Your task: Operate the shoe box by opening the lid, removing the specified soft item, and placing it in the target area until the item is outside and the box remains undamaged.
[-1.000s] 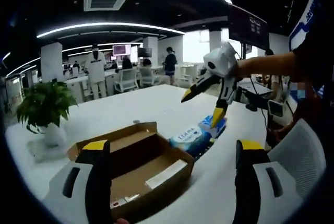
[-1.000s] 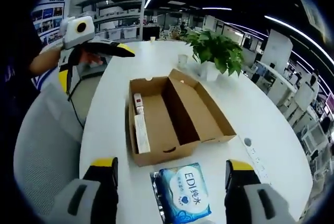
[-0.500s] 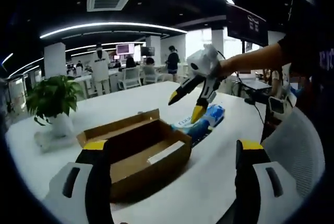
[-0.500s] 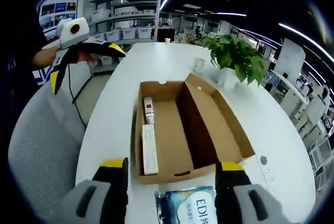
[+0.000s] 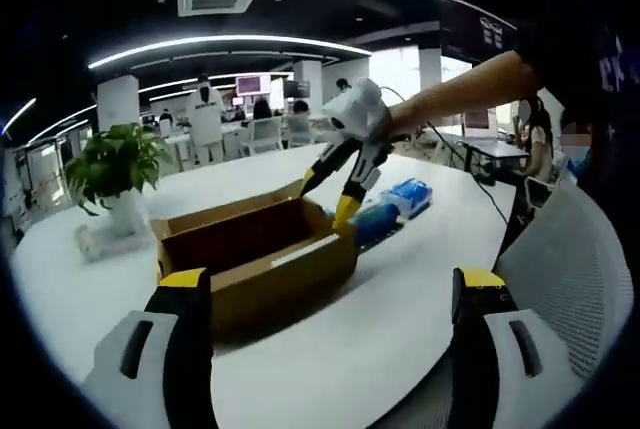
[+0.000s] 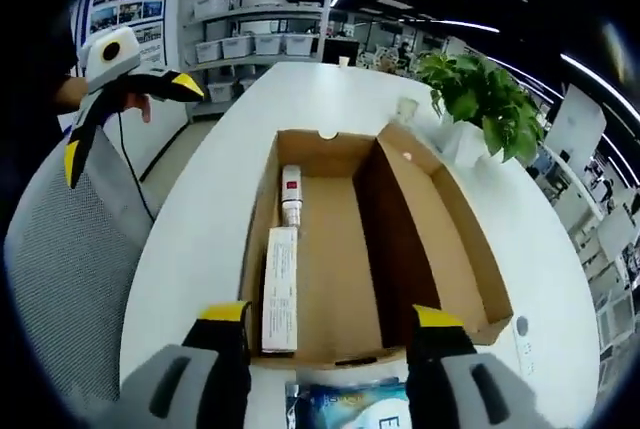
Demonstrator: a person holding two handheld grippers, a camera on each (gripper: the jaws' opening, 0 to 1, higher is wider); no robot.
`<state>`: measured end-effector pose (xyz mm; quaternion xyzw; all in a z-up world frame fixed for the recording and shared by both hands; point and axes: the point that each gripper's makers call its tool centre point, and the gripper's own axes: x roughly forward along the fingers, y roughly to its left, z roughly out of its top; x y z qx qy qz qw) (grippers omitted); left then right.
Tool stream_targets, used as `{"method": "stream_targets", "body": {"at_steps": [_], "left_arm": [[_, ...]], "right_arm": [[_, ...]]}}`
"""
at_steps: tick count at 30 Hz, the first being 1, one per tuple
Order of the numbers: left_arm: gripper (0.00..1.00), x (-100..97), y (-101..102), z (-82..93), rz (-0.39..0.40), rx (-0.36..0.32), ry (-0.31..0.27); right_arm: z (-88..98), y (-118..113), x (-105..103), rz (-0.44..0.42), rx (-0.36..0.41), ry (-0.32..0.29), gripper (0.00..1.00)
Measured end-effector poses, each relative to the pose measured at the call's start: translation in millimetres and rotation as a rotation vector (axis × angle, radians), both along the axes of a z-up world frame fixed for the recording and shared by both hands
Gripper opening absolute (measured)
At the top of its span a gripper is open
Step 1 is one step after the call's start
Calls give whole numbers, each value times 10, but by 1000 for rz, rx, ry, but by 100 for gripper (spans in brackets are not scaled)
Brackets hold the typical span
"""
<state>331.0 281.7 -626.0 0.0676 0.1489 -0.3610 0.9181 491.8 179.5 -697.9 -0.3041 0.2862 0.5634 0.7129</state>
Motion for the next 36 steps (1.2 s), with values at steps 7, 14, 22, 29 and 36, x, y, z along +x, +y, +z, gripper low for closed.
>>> {"method": "stream_targets", "body": {"at_steps": [7, 14, 22, 29, 36], "left_arm": [[99, -79, 84, -150, 59, 21, 23], [99, -66, 232, 2, 132, 33, -43], [99, -92, 297, 126, 152, -37, 1], [99, -192, 171, 42, 138, -25, 8], [99, -203, 98, -81, 116, 36, -10]], "right_arm": [[-179, 128, 7, 24, -15, 28, 57], [-329, 236, 13, 51, -18, 58, 53], [-312, 325, 54, 40, -4, 65, 54], [-284, 350, 13, 62, -6, 75, 52], [-358, 432, -7, 55, -5, 104, 48]]}}
